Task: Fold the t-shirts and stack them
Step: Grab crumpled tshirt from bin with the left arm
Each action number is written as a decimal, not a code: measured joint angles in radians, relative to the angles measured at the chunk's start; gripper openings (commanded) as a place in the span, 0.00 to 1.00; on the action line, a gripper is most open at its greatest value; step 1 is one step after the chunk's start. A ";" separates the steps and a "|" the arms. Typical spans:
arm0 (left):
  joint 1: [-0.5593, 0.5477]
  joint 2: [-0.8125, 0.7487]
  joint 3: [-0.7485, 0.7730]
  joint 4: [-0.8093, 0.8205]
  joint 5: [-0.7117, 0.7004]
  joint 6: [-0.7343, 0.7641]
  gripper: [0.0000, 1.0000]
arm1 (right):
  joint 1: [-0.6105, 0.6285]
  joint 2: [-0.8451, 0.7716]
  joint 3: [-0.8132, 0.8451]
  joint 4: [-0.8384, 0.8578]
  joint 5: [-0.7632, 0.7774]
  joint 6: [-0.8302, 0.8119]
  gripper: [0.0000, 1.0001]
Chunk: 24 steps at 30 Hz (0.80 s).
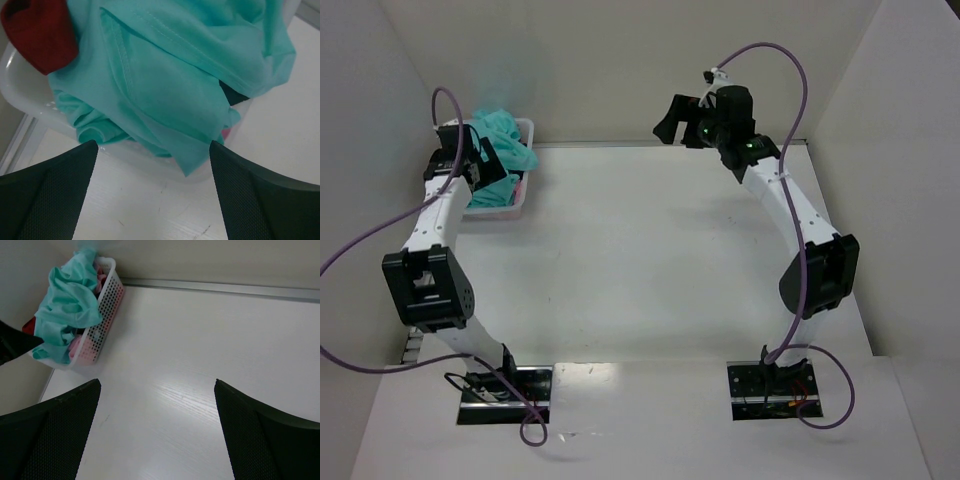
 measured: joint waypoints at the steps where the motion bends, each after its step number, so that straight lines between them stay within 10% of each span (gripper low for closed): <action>1: 0.002 0.028 0.006 0.010 -0.003 0.000 1.00 | 0.004 -0.001 -0.012 0.006 -0.005 0.006 1.00; 15: 0.040 0.167 0.109 0.095 0.005 -0.009 0.70 | 0.112 -0.015 -0.140 0.028 0.006 0.043 1.00; 24: 0.039 0.205 0.110 0.113 0.030 -0.024 0.68 | 0.108 -0.037 -0.174 0.044 0.019 0.064 1.00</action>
